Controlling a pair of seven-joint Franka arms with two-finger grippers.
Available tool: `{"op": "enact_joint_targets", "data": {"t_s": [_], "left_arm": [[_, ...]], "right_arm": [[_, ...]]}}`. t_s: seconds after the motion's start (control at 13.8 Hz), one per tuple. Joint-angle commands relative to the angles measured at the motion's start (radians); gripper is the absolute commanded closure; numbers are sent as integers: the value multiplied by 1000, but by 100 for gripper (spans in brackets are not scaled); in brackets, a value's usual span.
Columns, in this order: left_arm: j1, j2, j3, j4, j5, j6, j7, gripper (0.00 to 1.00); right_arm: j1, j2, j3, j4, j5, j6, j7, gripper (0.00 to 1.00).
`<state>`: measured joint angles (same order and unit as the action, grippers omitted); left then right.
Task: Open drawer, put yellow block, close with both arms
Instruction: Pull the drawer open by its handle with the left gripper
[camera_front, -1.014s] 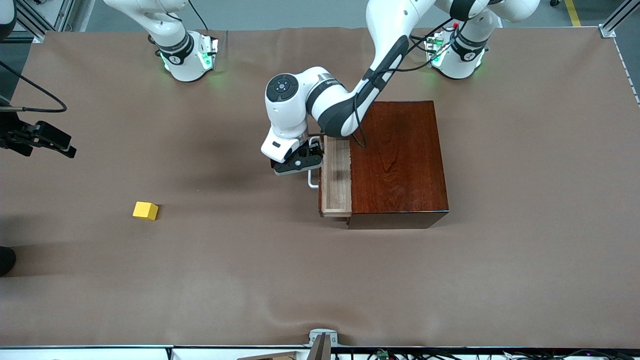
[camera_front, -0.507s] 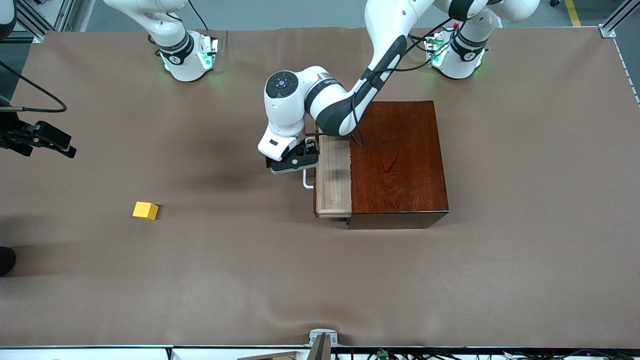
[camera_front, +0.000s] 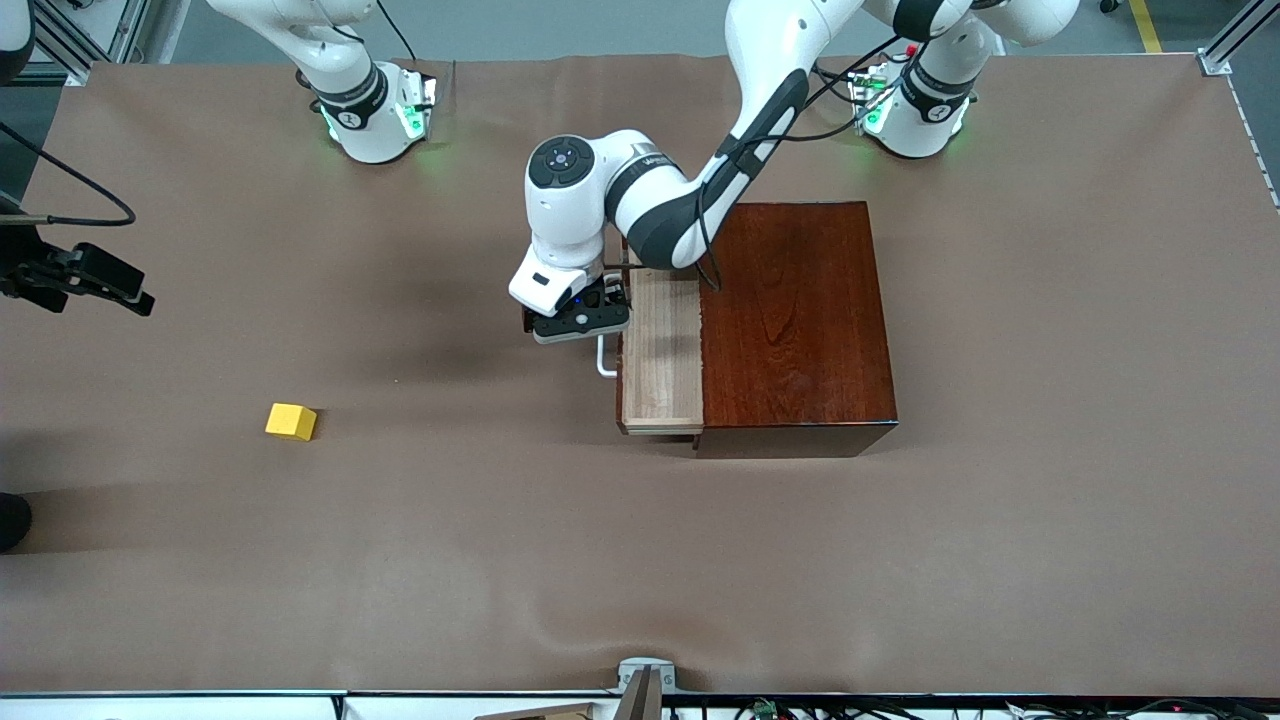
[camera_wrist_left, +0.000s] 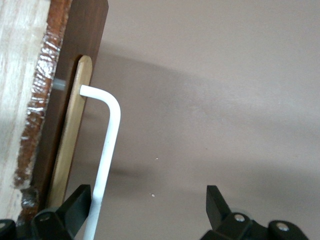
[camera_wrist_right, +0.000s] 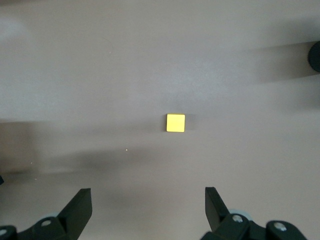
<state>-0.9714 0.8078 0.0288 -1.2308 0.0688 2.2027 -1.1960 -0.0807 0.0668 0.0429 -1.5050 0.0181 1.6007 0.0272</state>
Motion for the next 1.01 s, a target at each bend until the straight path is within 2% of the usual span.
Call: {"op": "enact_joint_targets", "data": {"t_s": [0.0,0.65,0.94], "left_arm": [[-16,34,0,36,-20,61,-22,0],[-13,-27,14,28,-1,-12,-8,0],[-12,-62,14,27,-1,-40,-8,0]], "right_arm": [[-2,2,-3,0,2,-2,-6,0],[-11,30,-5,0,0,7,-30,0],[-59,60,-8,2,-1,25,-121,0]]}}
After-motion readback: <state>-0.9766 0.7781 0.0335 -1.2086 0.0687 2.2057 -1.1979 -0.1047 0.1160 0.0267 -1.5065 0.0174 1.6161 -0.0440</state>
